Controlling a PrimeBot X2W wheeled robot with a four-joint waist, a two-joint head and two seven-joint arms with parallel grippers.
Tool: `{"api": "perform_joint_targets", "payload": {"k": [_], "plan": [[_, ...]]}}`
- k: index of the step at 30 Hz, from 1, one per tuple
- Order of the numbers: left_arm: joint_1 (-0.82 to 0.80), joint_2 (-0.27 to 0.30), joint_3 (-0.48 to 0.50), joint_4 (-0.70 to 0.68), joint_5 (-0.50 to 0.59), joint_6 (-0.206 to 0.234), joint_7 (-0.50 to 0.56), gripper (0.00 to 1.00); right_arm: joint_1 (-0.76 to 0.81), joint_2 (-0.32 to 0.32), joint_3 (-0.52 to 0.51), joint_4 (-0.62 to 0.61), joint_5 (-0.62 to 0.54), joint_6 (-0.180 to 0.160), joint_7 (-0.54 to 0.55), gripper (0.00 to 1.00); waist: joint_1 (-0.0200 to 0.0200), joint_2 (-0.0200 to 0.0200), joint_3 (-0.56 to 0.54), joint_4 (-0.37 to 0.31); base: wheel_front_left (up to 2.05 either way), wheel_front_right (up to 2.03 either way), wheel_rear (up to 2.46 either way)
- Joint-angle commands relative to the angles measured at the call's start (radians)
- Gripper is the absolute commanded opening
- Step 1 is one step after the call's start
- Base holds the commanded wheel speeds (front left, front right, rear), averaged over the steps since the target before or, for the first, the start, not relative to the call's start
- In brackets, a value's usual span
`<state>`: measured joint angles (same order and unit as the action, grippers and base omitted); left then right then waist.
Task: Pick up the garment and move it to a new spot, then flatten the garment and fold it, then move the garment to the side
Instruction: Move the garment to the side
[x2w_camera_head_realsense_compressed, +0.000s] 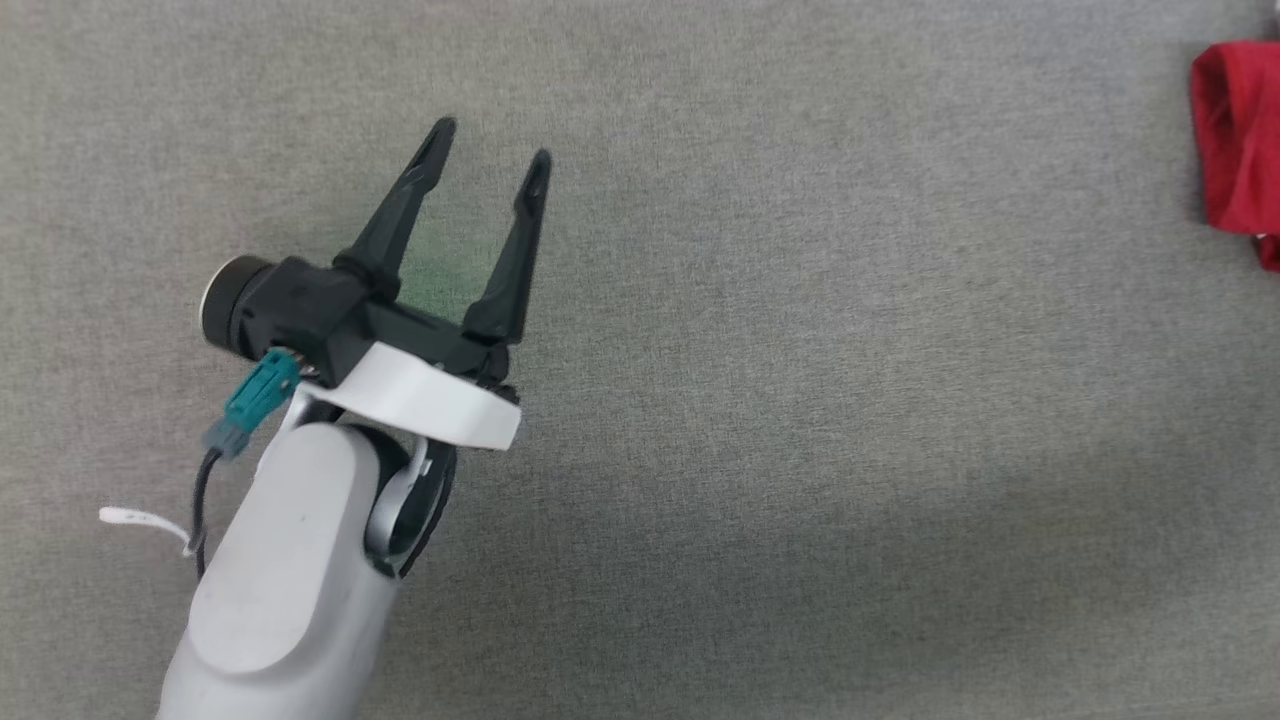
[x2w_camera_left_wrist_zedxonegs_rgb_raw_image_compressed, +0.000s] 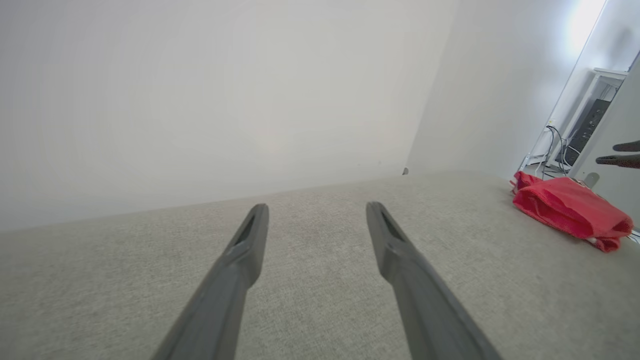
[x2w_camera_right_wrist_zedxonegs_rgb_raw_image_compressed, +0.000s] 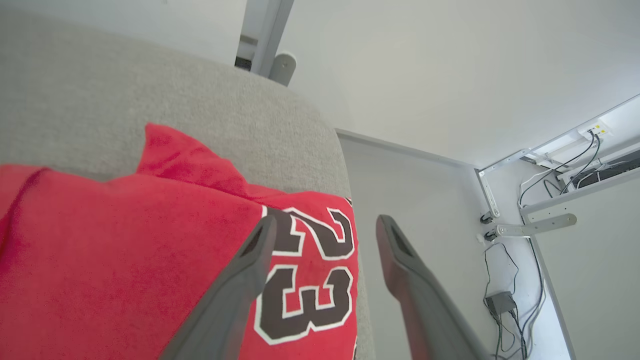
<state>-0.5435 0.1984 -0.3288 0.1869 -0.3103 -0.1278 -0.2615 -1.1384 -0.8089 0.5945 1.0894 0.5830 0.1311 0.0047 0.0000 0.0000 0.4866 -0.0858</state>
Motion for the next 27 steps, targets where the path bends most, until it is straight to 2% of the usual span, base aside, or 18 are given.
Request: {"api": "perform_joint_targets", "payload": {"k": [1, 5, 19, 23, 27], "plan": [[0.022, 0.005, 0.015, -0.007, -0.004, -0.003, -0.005, 1.0, -0.004, 0.018, -0.001, -0.01, 0.018, -0.001, -0.02, 1.0, 0.0, 0.0, -0.021, -0.003, 0.0, 0.0, 0.0], [0.054, 0.012, 0.041, -0.011, -0.008, -0.003, -0.005, 1.0, 0.009, 0.042, -0.006, -0.034, 0.053, -0.001, -0.057, 1.0, 0.0, 0.0, -0.044, -0.006, 0.0, 0.0, 0.0], [0.17, 0.008, 0.184, -0.035, 0.027, 0.015, -0.005, 1.0, 0.151, 0.187, -0.034, -0.172, 0.154, -0.001, -0.256, 1.0, 0.0, 0.0, -0.155, -0.005, 0.0, 0.0, 0.0], [0.21, 0.007, 0.222, -0.041, 0.043, 0.022, -0.005, 1.0, 0.214, 0.219, -0.074, -0.231, 0.116, -0.001, -0.27, 1.0, 0.0, 0.0, -0.185, -0.001, 0.0, 0.0, 0.0], [0.254, 0.002, 0.257, -0.052, 0.048, 0.022, -0.005, 1.0, 0.319, 0.256, -0.176, -0.334, 0.04, -0.001, -0.269, 1.0, 0.0, 0.0, -0.213, 0.005, 0.0, 0.0, 0.0]]}}
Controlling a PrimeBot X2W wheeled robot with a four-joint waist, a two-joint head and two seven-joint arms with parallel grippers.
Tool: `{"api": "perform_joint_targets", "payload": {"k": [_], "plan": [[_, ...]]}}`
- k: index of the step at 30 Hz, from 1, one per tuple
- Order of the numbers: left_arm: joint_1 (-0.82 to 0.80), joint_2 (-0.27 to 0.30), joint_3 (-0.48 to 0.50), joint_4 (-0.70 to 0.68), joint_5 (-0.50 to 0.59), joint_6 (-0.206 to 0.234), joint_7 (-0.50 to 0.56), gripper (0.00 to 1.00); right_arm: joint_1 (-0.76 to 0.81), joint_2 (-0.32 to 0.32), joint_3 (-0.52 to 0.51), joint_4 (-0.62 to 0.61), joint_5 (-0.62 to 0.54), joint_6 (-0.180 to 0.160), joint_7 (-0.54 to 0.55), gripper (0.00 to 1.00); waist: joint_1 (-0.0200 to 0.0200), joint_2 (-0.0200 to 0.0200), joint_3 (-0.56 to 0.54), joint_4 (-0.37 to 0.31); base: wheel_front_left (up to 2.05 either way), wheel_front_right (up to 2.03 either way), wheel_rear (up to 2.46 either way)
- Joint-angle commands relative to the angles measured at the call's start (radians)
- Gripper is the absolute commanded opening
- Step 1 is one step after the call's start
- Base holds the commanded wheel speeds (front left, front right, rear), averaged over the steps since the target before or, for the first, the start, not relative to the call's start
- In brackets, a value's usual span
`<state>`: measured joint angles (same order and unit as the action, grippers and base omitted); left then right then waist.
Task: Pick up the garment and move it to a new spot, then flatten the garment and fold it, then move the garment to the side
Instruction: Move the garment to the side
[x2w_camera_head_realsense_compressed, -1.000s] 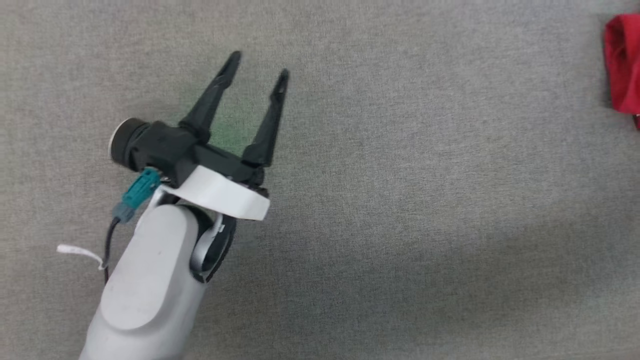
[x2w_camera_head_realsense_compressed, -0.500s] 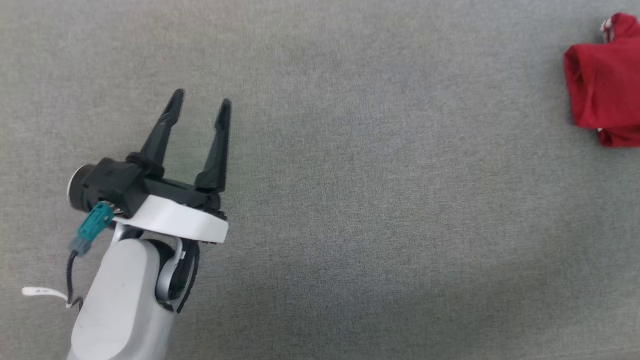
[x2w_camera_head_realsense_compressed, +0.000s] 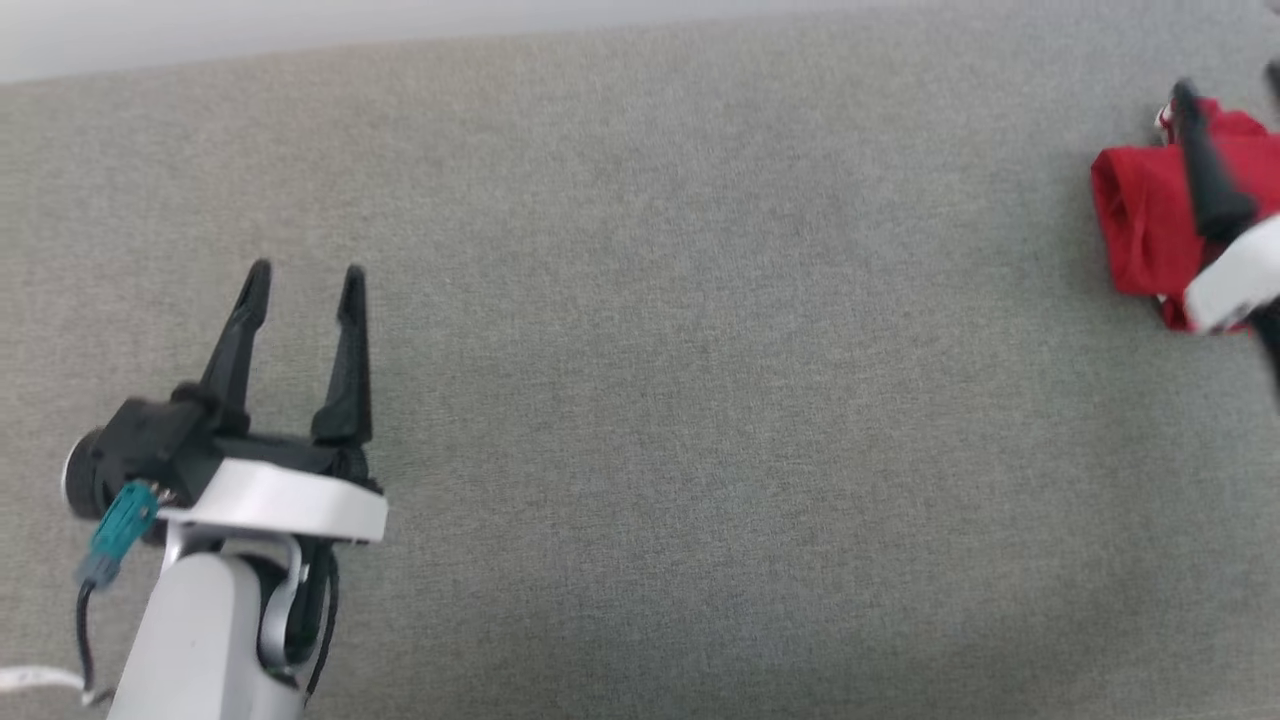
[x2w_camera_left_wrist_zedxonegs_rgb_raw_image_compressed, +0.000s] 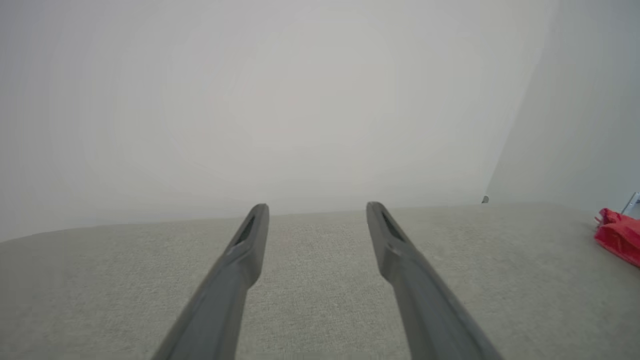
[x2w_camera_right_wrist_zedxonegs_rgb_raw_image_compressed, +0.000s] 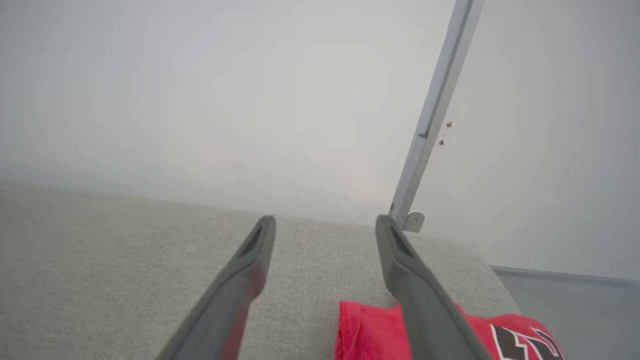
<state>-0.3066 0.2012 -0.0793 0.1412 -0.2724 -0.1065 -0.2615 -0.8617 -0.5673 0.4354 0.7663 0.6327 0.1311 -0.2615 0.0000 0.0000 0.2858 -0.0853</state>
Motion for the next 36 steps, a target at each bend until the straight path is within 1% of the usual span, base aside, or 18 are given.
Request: {"api": "perform_joint_targets", "payload": {"k": [1, 8, 9, 15, 24, 30, 36], "plan": [[0.03, -0.002, 0.017, -0.011, 0.013, 0.003, -0.005, 1.0, 0.07, 0.025, -0.043, -0.038, -0.034, -0.001, -0.003, 1.0, 0.0, 0.0, -0.019, 0.006, 0.0, 0.0, 0.0], [0.129, -0.013, 0.077, -0.037, 0.023, 0.005, -0.005, 1.0, 0.271, 0.118, -0.23, -0.203, -0.163, -0.001, -0.003, 1.0, 0.0, 0.0, -0.068, 0.018, 0.0, 0.0, 0.0], [0.155, -0.017, 0.091, -0.042, 0.031, 0.004, -0.005, 1.0, 0.322, 0.145, -0.269, -0.248, -0.197, -0.001, -0.003, 1.0, 0.0, 0.0, -0.082, 0.025, 0.0, 0.0, 0.0], [0.24, -0.039, 0.141, -0.063, 0.04, 0.001, -0.005, 1.0, 0.471, 0.216, -0.361, -0.353, -0.265, -0.001, -0.004, 1.0, 0.0, 0.0, -0.137, 0.047, 0.0, 0.0, 0.0], [0.358, -0.068, 0.206, -0.1, 0.028, -0.01, -0.005, 1.0, 0.638, 0.292, -0.439, -0.444, -0.313, -0.001, -0.004, 1.0, 0.0, 0.0, -0.206, 0.076, 0.0, 0.0, 0.0], [0.425, -0.067, 0.22, -0.12, 0.045, -0.019, -0.005, 1.0, 0.735, 0.342, -0.484, -0.487, -0.331, -0.001, -0.004, 1.0, 0.0, 0.0, -0.247, 0.098, 0.0, 0.0, 0.0], [0.476, -0.076, 0.242, -0.137, 0.03, -0.024, -0.005, 1.0, 0.813, 0.395, -0.52, -0.522, -0.338, -0.001, -0.004, 1.0, 0.0, 0.0, -0.274, 0.108, 0.0, 0.0, 0.0]]}}
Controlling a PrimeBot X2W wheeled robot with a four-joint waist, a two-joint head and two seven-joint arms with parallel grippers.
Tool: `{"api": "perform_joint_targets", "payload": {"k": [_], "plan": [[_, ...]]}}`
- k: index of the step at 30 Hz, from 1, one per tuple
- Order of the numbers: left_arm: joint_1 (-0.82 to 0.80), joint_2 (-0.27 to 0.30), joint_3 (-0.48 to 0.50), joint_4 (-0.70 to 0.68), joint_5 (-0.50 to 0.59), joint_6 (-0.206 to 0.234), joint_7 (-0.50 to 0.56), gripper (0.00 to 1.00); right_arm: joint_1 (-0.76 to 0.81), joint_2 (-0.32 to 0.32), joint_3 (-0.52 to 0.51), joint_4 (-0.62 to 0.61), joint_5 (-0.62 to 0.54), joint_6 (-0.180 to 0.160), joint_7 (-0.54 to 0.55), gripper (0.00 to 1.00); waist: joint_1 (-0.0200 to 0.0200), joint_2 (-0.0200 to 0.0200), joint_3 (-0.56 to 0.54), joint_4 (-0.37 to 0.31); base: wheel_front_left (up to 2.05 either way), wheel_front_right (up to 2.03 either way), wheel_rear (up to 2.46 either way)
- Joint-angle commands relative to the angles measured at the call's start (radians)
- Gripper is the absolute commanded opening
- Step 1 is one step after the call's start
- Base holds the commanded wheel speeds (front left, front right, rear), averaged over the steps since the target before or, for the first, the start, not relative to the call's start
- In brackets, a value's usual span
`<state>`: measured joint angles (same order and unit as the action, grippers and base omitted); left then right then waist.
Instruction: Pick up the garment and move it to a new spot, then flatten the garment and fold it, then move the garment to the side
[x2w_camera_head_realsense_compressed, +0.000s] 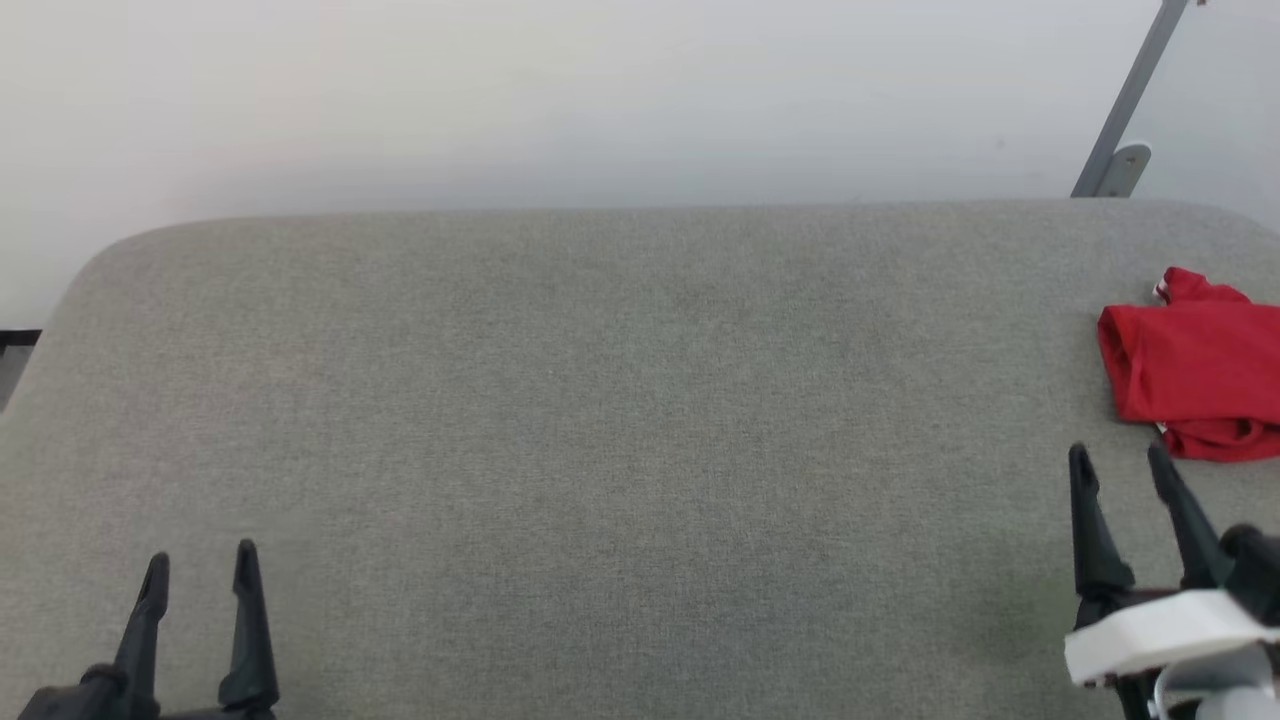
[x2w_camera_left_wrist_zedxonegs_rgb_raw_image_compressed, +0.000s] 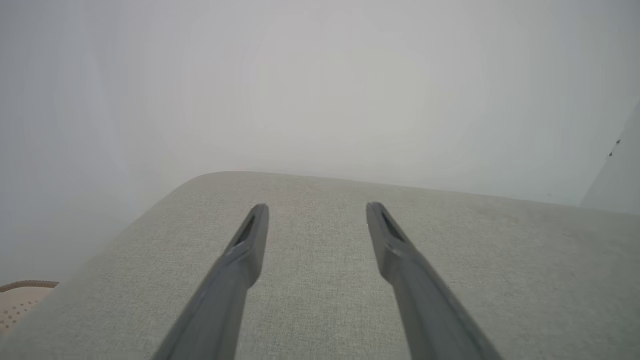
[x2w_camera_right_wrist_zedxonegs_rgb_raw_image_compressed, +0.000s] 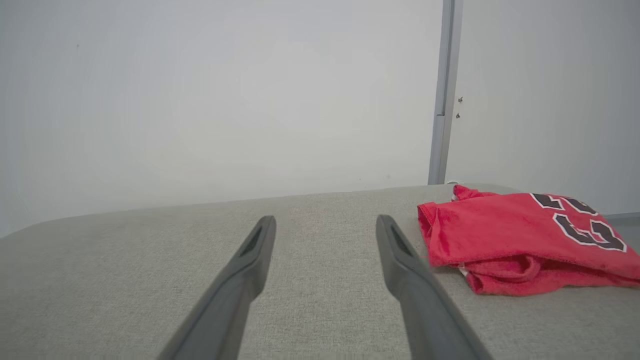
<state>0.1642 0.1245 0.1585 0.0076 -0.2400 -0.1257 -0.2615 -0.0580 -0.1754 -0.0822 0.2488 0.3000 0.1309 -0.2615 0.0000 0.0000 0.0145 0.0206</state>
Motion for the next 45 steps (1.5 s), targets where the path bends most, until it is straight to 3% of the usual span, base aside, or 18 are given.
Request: {"api": "perform_joint_targets", "payload": {"k": [1, 19, 45], "plan": [[0.013, -0.002, 0.006, -0.003, -0.005, -0.003, -0.005, 1.0, 0.02, 0.012, -0.008, -0.007, -0.005, 0.0, -0.004, 1.0, 0.0, 0.0, -0.006, 0.003, 0.0, 0.0, 0.0], [0.05, -0.014, 0.006, 0.005, -0.013, -0.005, -0.005, 1.0, 0.109, 0.091, -0.005, -0.066, -0.04, 0.0, -0.004, 1.0, 0.0, 0.0, -0.011, -0.001, 0.0, 0.0, 0.0], [0.036, -0.031, -0.006, -0.002, -0.026, -0.005, -0.005, 1.0, 0.123, 0.083, 0.027, -0.074, -0.057, 0.0, -0.004, 1.0, 0.0, 0.0, -0.006, 0.018, 0.0, 0.0, 0.0]]}}
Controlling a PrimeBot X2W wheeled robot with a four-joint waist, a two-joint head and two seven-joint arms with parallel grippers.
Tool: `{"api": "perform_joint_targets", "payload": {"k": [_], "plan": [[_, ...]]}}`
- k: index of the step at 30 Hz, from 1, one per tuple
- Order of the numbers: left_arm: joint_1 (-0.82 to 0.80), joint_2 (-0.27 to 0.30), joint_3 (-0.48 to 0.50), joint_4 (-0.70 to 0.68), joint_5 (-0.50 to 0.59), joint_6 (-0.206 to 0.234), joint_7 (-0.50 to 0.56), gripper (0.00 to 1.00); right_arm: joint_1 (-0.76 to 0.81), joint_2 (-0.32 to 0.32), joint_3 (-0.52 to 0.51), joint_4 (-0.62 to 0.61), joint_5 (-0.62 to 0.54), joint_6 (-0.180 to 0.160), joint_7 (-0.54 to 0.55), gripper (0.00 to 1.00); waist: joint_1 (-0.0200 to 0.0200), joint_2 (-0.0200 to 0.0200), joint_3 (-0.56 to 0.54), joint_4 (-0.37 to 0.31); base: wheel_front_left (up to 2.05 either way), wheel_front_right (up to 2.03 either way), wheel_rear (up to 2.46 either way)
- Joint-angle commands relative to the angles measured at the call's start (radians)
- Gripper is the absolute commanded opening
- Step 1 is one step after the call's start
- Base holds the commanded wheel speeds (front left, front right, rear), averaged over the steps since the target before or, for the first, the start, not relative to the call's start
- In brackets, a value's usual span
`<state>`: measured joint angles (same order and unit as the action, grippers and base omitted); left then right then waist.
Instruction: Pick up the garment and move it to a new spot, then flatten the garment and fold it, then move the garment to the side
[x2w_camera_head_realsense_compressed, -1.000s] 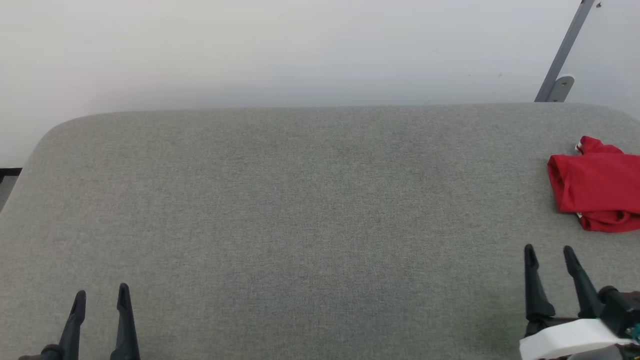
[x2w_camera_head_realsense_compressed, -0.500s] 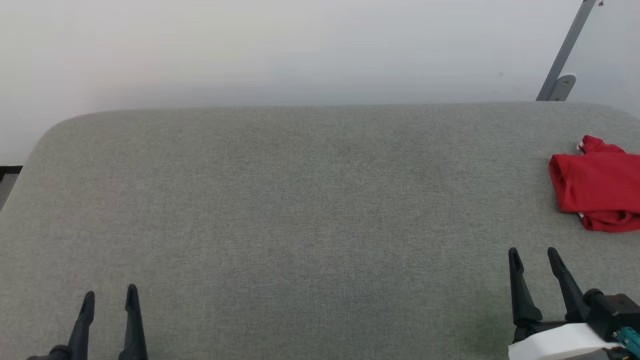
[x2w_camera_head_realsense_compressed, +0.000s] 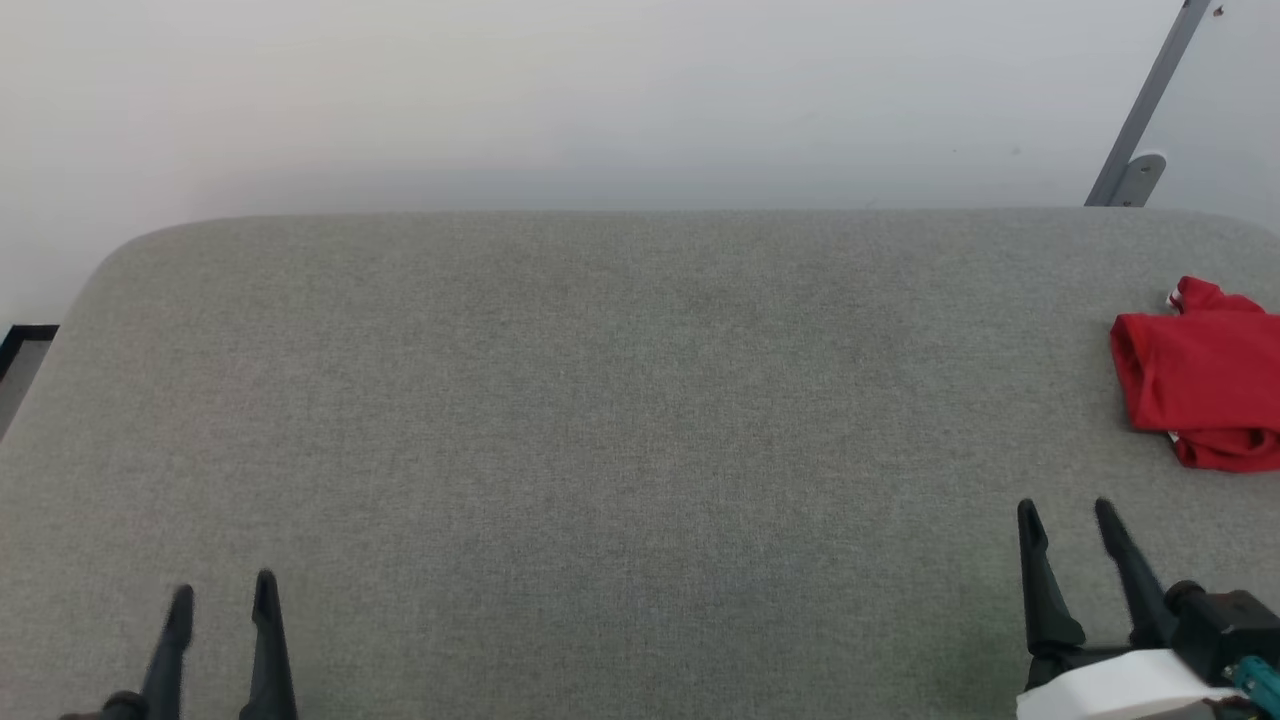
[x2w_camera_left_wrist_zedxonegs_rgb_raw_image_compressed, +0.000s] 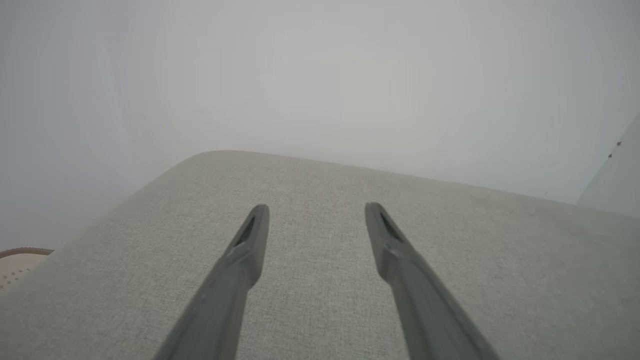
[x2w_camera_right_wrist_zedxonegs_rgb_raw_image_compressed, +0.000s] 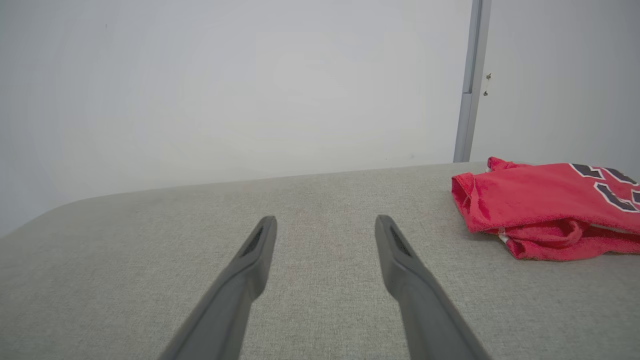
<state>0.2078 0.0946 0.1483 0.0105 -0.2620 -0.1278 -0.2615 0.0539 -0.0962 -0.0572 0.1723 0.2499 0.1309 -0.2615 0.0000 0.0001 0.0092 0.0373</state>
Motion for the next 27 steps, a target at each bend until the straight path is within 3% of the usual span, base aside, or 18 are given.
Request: {"api": "perform_joint_targets", "payload": {"k": [1, 4, 27], "plan": [[0.0, -0.001, 0.001, -0.001, 0.0, 0.0, 0.0, 0.0, 0.0, 0.0, 0.0, 0.001, -0.001, 0.0, 0.0, 0.0, 0.0, -0.0001, -0.001, 0.001, 0.0, 0.0, 0.0], [-0.001, -0.007, -0.002, 0.023, -0.013, 0.0, 0.005, 0.0, 0.001, 0.004, -0.001, 0.021, 0.013, 0.0, 0.005, 0.0, 0.0, -0.0001, -0.001, 0.001, 0.0, 0.0, 0.0], [-0.096, -0.014, -0.015, 0.084, -0.409, -0.001, 0.111, 0.0, -0.049, 0.016, -0.018, 0.034, 0.408, 0.0, 0.114, 0.0, 0.0, -0.0001, -0.002, -0.006, 0.0, 0.0, 0.0]]}}
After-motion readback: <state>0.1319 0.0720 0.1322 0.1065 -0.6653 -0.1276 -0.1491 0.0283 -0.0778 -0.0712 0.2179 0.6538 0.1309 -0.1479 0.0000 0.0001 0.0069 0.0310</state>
